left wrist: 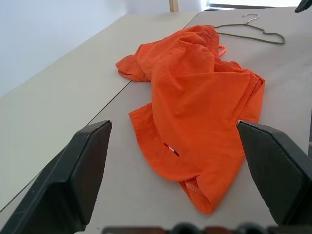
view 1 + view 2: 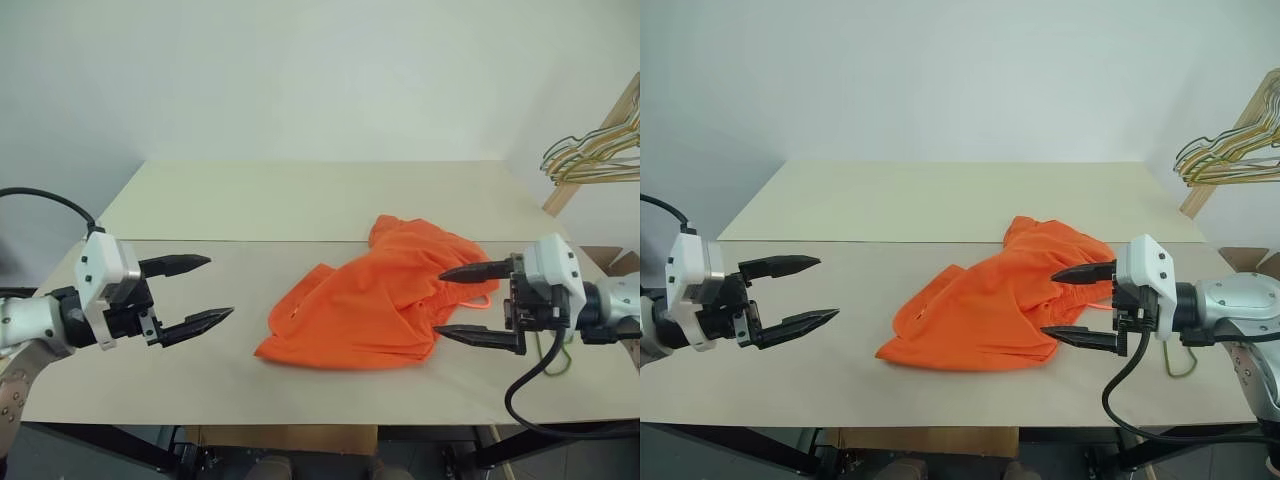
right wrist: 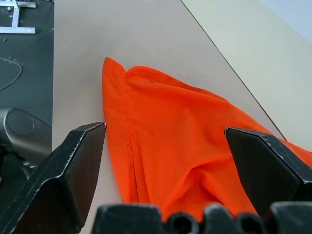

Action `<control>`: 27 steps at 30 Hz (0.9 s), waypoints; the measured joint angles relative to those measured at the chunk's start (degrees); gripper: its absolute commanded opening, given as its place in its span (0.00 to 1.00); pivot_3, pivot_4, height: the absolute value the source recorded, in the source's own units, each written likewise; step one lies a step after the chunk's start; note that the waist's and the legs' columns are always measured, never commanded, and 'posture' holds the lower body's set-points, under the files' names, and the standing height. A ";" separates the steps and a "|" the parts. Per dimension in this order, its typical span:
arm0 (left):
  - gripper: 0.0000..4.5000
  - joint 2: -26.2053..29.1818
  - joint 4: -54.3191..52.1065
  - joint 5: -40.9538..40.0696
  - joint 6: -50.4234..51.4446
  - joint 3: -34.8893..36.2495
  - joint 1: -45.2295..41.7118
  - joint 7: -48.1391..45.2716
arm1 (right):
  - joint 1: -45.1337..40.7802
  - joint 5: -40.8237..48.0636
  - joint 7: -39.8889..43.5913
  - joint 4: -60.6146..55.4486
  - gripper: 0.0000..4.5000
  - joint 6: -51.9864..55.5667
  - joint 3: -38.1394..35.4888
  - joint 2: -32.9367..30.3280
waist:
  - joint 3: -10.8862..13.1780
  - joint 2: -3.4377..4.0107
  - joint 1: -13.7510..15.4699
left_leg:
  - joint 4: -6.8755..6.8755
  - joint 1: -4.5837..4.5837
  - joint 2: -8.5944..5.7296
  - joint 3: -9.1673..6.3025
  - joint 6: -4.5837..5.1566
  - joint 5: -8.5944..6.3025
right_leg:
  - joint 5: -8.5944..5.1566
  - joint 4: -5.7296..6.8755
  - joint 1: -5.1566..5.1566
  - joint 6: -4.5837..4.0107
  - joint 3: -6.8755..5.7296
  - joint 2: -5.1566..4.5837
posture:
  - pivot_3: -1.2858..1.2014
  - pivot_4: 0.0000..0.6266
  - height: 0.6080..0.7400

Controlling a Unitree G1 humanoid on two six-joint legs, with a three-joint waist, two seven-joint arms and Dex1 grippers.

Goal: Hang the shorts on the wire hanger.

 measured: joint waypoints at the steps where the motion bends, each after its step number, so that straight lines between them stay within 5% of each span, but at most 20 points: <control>1: 0.99 0.00 0.00 0.00 -0.01 0.00 -0.04 0.00 | 0.00 0.00 0.00 0.00 1.00 0.00 0.00 0.00 | 0.00 0.00 0.00 | 0.00 0.00 0.00 0.00 0.00 0.00 | 0.00 0.00 0.00 0.00 0.00 0.00 | 0.58 0.01 1.00; 16: 0.99 4.49 0.21 7.95 -4.38 -4.21 1.33 -5.46 | 2.73 0.01 -2.24 -2.57 1.00 0.08 -1.30 0.27 | 0.01 0.01 -0.30 | -0.01 0.00 0.00 0.02 0.00 0.00 | 0.00 -0.03 0.00 0.00 0.00 0.01 | 0.56 0.02 1.00; 27: 0.99 4.62 2.14 23.65 -13.47 -19.42 -0.04 -3.98 | 6.37 -0.32 -5.40 -8.42 1.00 2.81 -2.59 -1.63 | 0.05 0.03 -0.88 | -0.02 -0.04 0.02 0.04 0.00 0.00 | 0.00 -0.11 0.01 -0.01 0.00 0.01 | 0.53 0.02 1.00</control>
